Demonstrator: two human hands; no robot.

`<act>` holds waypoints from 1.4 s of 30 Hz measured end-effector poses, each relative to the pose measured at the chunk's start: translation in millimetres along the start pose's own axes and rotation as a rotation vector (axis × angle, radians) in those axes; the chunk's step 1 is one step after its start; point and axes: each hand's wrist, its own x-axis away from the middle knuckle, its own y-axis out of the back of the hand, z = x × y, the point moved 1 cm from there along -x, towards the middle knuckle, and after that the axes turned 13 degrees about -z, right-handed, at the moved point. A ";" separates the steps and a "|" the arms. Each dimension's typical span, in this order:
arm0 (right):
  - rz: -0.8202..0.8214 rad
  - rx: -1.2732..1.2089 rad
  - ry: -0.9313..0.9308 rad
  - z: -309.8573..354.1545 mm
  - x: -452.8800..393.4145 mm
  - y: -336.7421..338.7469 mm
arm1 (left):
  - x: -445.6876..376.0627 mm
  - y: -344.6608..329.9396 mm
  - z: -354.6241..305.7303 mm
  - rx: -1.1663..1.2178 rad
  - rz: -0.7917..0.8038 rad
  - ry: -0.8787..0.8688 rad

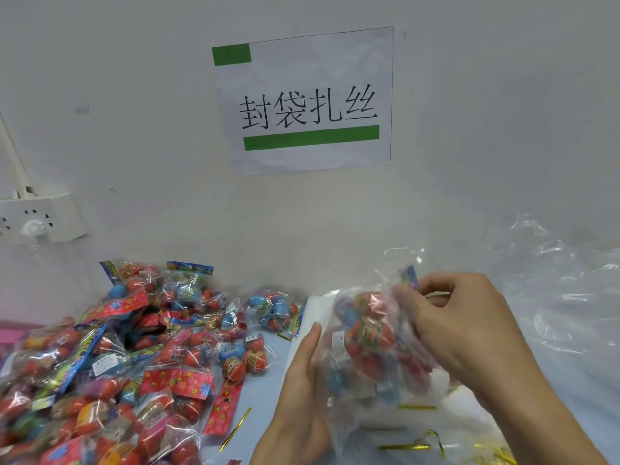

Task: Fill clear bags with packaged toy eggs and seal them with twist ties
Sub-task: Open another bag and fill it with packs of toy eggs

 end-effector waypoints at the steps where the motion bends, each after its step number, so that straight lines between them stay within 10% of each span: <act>1: 0.010 0.004 0.002 -0.4 -0.1 -0.8 | -1.4 0.8 0.7 0.002 0.010 -0.001; 11: 0.341 0.113 0.138 1.0 10.1 -14.2 | 2.5 -1.8 -0.6 -0.001 -0.044 -0.090; 16: 0.069 0.178 0.281 5.2 2.2 4.3 | 2.4 2.3 -3.8 0.074 -0.146 -0.068; 24: 0.304 0.496 0.196 -6.4 2.2 6.6 | 1.9 7.1 -3.8 0.041 -0.140 -0.165; 42: 0.457 0.314 0.051 -0.5 3.5 7.1 | 6.9 -2.9 -3.7 0.083 -0.080 -0.111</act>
